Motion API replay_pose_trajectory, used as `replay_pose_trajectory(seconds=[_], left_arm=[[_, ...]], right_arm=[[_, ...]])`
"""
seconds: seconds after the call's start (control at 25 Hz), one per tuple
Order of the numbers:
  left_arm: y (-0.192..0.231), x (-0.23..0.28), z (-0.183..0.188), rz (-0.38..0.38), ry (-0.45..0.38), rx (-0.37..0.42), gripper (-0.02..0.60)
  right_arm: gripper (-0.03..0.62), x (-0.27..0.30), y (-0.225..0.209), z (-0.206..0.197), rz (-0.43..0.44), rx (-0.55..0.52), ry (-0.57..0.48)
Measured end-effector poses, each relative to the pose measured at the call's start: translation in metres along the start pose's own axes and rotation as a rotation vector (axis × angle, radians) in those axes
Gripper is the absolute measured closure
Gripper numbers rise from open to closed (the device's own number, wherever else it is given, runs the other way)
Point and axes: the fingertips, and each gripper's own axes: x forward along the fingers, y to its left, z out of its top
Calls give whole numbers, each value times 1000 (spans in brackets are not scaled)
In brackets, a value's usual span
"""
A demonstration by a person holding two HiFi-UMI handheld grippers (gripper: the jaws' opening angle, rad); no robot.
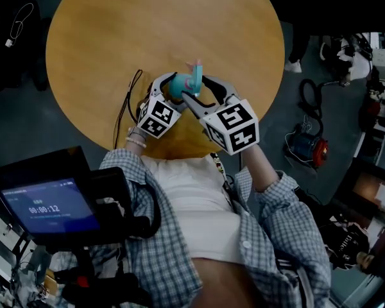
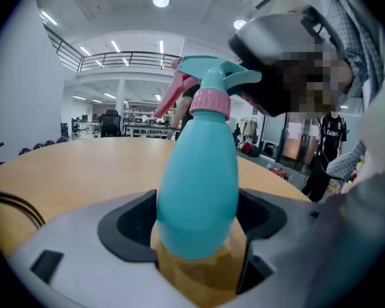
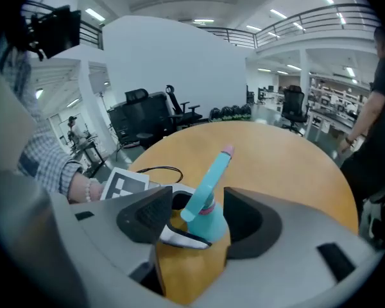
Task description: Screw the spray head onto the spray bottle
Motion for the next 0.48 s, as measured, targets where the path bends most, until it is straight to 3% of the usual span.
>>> replay_pose_trajectory(seconds=[0.08,0.16,0.24,0.36,0.48], left_arm=[[-1,1,0,-4,2,1,195],[-1,2,1,-9,3,5,195],[0,3,3,-10,3,6,195],[1,5,4,-11,4,4,195],[3,7,4,-10,6,1,195]], right_arm=[[368,-19,-7,11,10,-103,-36],[368,-40,-16,28,-1,-325,-66],[368,-56,-16,42,4,-700,-52],[368,-63,-10,36,68,-1312,79],[368,-53,-5,26,175,-1707,186]])
